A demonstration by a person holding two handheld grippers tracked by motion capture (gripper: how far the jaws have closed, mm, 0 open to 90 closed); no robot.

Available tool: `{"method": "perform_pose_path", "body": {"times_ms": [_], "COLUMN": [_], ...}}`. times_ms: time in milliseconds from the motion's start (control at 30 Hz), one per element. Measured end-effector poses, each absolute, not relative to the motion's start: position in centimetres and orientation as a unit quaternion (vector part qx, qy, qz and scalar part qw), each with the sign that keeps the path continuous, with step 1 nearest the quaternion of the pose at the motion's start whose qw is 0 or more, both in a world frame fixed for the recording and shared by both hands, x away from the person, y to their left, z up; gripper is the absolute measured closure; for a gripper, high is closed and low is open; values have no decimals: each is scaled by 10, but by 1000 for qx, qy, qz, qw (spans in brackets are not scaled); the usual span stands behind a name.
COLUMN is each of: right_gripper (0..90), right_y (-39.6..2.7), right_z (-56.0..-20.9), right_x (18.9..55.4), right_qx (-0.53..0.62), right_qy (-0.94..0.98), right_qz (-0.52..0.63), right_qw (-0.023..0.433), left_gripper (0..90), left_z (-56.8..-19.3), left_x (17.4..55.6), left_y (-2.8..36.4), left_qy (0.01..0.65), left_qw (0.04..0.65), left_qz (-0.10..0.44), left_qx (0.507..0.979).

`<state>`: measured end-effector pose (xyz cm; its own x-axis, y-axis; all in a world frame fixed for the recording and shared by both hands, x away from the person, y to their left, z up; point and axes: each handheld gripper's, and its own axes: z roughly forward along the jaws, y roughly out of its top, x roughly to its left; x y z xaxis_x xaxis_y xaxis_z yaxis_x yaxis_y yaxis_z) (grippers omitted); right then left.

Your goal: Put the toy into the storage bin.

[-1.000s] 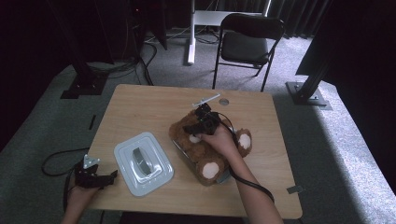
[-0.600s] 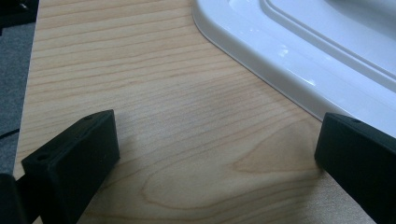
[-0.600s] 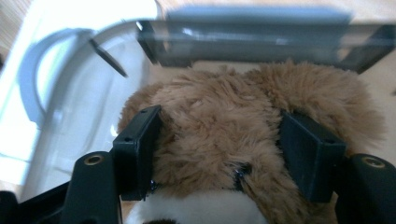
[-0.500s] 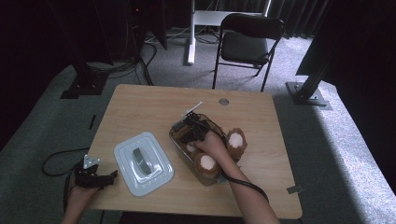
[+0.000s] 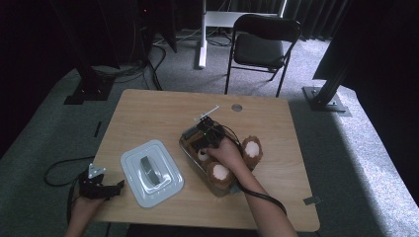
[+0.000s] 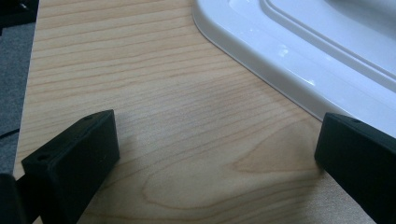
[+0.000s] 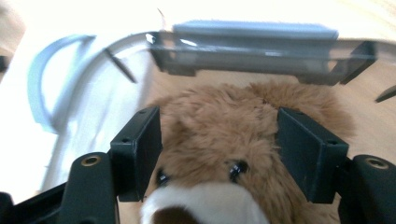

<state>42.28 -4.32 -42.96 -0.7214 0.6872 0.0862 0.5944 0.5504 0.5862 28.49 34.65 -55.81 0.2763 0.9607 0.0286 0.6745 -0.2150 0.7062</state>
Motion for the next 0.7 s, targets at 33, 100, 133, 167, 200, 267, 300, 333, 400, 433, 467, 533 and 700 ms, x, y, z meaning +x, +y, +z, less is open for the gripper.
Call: {"method": "perform_pose_path", "body": {"times_ms": [33,100,133,167,200,267,300,333,400,433,467,533,700], "right_gripper": [324,324,324,323,323,323,323,323,320,316,316,316,316], "right_y": [-43,-49,-50,-52,-54,-59,-62,-65,-71,-74,-78,-81,-103], "right_z": [-430,-419,-415,-412,-408,-401,-398,-395,-390,-387,-385,-382,-374], "right_x": [423,417,415,412,410,404,401,398,391,388,384,381,358], "right_qx": [365,361,359,357,354,352,351,348,346,344,342,340,333], "right_qy": [877,873,871,870,869,864,863,862,860,859,858,856,848], "right_qz": [302,319,325,330,336,350,356,360,367,371,376,381,404], "right_qw": [77,77,79,80,81,80,78,76,78,78,77,77,85], "left_gripper": [3,3,3,3,3,3,3,3,3,3,3,3,3], "left_z": [-558,-558,-558,-558,-558,-558,-558,-558,-558,-558,-558,-558,-558], "left_x": [285,285,285,285,285,285,285,285,285,285,285,285,285], "left_y": [347,346,346,346,346,347,347,347,346,346,346,346,346], "left_qy": [551,551,551,551,551,551,551,550,551,551,551,551,551], "left_qw": [297,297,297,297,297,297,297,297,297,298,298,298,297], "left_qz": [241,241,241,240,241,241,241,241,241,241,241,241,241], "left_qx": [741,741,741,741,741,742,742,743,742,741,741,742,742]}}
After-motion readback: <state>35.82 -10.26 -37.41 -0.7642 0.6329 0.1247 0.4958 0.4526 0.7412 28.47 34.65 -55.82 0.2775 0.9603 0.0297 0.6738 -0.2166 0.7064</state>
